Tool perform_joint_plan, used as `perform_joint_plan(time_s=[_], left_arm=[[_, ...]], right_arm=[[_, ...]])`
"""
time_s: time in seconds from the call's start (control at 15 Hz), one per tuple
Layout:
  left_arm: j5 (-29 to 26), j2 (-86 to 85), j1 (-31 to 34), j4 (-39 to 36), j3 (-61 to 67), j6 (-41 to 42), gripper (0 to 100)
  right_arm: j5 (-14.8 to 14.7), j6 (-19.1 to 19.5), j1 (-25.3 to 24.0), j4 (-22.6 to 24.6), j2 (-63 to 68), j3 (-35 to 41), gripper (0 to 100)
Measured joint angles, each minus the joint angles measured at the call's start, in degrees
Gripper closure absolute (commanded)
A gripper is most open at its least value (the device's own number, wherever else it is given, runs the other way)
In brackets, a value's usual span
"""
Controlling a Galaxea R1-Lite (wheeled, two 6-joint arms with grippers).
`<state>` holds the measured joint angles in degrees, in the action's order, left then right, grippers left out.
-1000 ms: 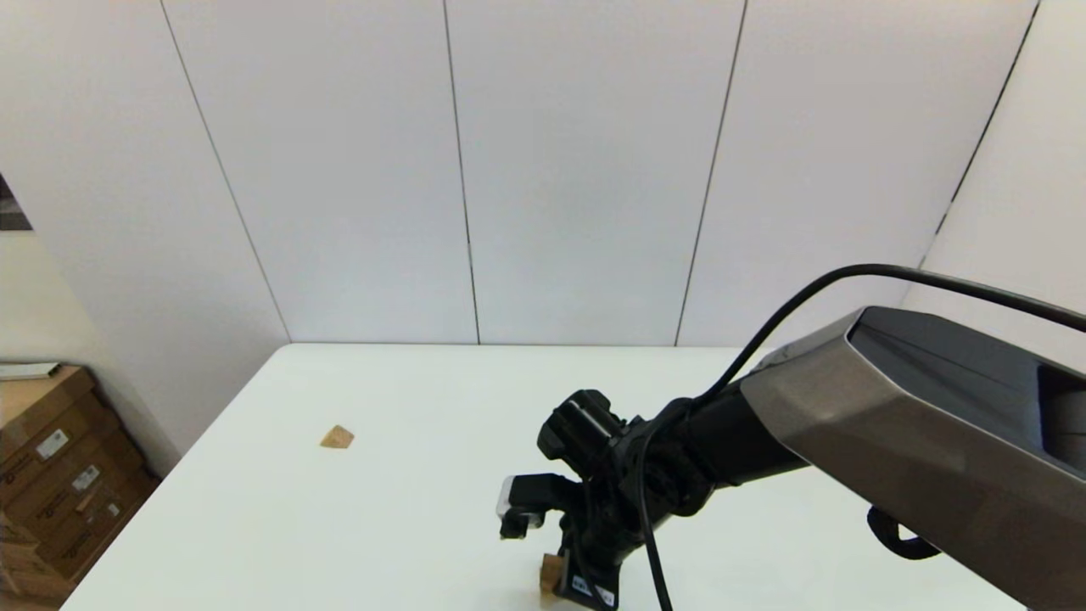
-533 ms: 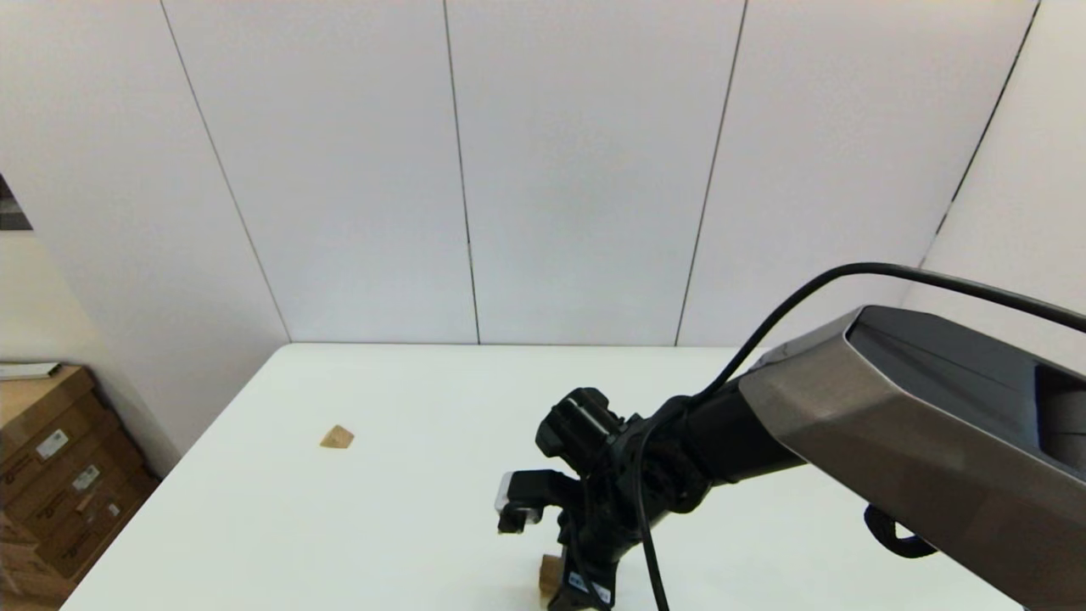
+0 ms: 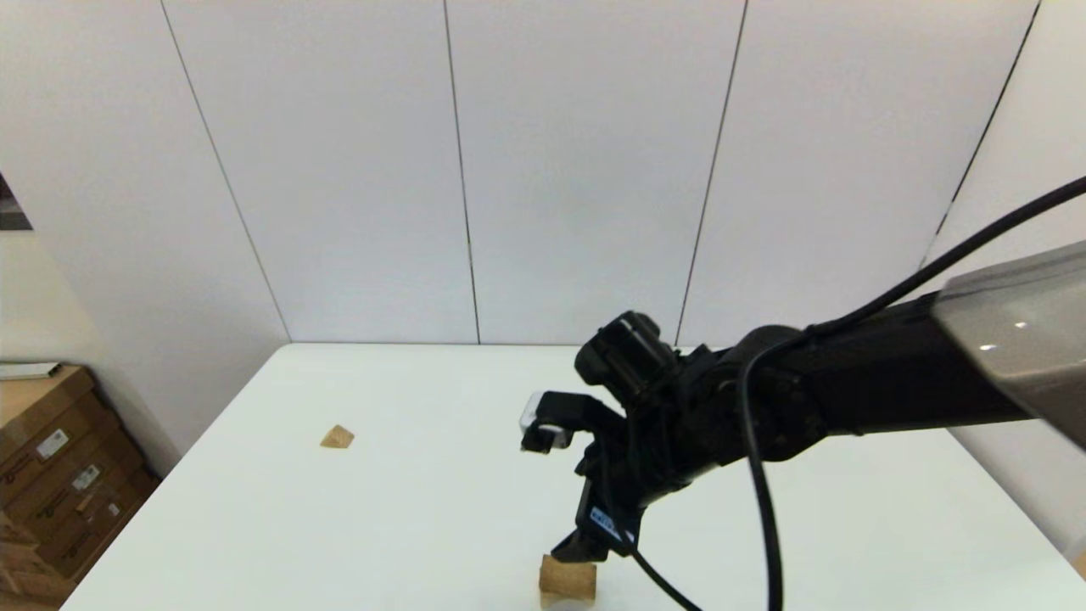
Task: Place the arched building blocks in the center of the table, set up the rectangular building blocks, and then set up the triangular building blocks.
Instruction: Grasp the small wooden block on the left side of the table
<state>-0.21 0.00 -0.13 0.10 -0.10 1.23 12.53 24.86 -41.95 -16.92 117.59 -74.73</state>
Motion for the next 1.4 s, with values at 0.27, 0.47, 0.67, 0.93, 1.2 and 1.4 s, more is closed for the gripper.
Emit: perform_joint_plan(time_s=[0.27, 0.47, 0.67, 0.93, 1.2, 1.4], left_arm=[[0.0, 0.0, -0.02, -0.02, 0.0, 0.0, 0], [-0.06, 0.0, 0.0, 0.0, 0.0, 0.22, 0], [0.0, 0.0, 0.02, 0.0, 0.0, 0.24, 0], [-0.04, 0.0, 0.02, 0.0, 0.0, 0.33, 0], [-0.06, 0.0, 0.02, 0.0, 0.0, 0.24, 0], [-0.06, 0.0, 0.02, 0.0, 0.0, 0.2, 0]], right_arm=[[-0.18, -6.45, 5.22, -0.09, -14.36, 6.21, 0], [-0.35, -8.22, 13.75, -0.16, -28.61, 12.8, 0], [-0.55, -8.68, 27.39, -0.41, -45.57, 19.8, 0], [-0.49, -9.86, 43.51, -3.41, -67.76, 28.98, 0], [-0.27, -15.96, 48.92, -12.95, -85.74, 35.49, 0], [-0.29, -17.03, 47.04, -16.64, -94.79, 38.1, 0]])
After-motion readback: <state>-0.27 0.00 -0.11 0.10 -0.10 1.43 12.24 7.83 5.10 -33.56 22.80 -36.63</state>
